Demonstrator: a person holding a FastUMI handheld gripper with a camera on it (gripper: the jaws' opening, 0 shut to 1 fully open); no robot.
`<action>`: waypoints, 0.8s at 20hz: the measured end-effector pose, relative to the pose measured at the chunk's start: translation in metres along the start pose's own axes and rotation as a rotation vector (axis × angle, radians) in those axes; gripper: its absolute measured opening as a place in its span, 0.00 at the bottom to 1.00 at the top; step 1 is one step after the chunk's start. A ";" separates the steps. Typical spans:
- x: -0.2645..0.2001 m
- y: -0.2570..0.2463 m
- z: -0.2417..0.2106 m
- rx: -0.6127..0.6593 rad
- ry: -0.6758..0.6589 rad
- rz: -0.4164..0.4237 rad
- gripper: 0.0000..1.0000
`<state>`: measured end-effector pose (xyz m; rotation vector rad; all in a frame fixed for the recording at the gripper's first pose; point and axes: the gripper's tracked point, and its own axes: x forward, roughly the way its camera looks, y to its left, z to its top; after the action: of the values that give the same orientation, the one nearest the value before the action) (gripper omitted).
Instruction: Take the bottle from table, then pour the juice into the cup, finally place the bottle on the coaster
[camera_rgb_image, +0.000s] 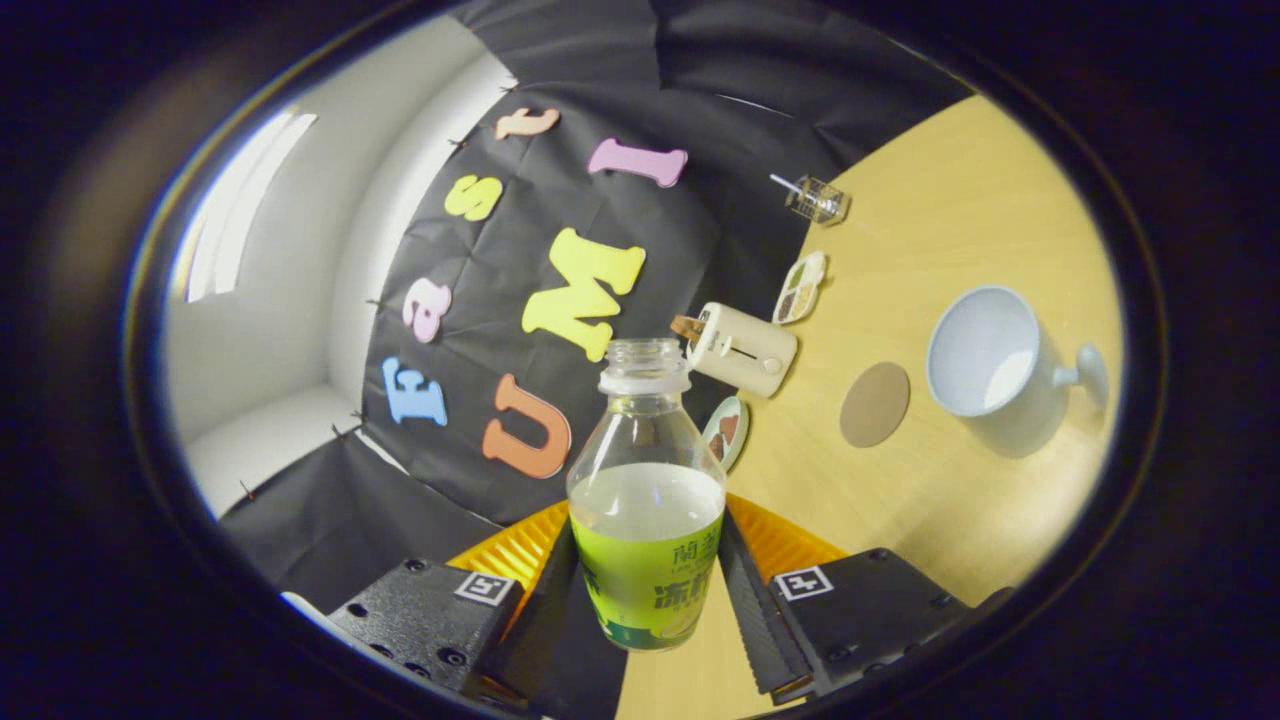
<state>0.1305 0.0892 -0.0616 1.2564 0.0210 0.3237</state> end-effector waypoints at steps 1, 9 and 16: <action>-0.002 0.002 0.003 0.055 -0.009 0.026 0.80; -0.012 0.001 0.023 0.325 -0.050 0.098 0.79; -0.007 0.019 0.036 0.493 -0.053 0.154 0.79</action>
<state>0.1265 0.0588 -0.0333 1.7601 -0.0445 0.4346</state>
